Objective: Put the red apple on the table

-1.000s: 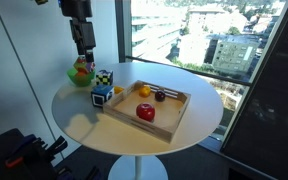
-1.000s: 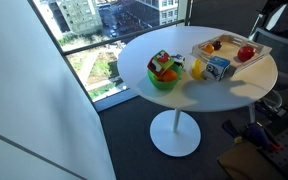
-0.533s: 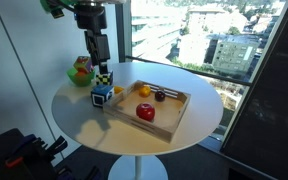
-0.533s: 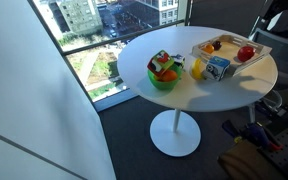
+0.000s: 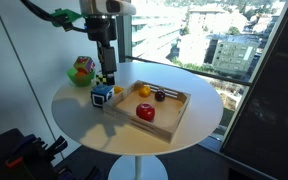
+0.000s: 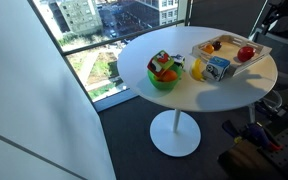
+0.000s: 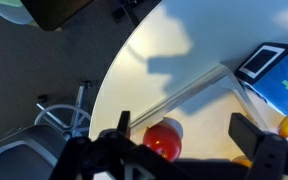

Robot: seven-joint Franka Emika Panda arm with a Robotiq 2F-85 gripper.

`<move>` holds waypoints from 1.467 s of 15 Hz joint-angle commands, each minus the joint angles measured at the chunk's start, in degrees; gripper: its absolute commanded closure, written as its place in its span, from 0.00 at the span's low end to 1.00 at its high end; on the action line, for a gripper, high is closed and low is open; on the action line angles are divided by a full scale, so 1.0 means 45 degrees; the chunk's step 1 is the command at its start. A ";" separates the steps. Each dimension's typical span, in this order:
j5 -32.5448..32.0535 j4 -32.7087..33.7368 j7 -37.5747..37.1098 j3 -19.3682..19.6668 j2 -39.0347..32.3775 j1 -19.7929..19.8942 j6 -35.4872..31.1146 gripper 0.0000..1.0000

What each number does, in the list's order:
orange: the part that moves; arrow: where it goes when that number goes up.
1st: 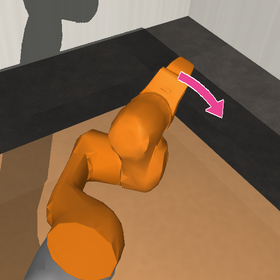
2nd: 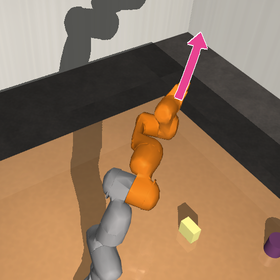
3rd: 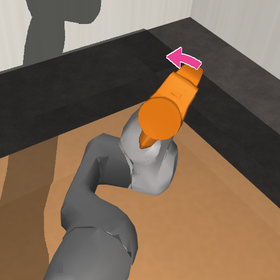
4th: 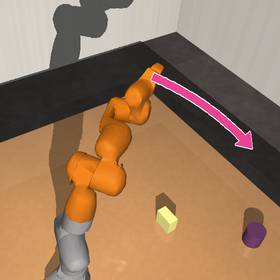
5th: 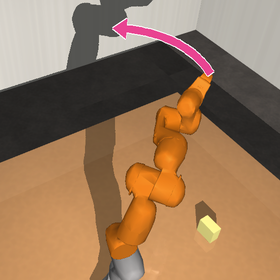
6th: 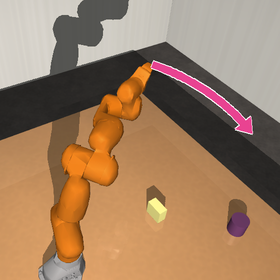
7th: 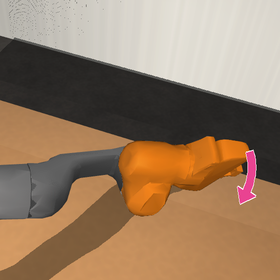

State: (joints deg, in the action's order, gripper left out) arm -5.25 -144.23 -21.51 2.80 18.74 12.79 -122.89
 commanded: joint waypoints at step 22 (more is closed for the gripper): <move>-0.0124 0.1156 0.0133 0.0674 -0.1791 -0.0018 -0.0804 0.00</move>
State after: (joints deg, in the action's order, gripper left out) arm -5.25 -142.32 -22.98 5.00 14.47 12.90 -125.19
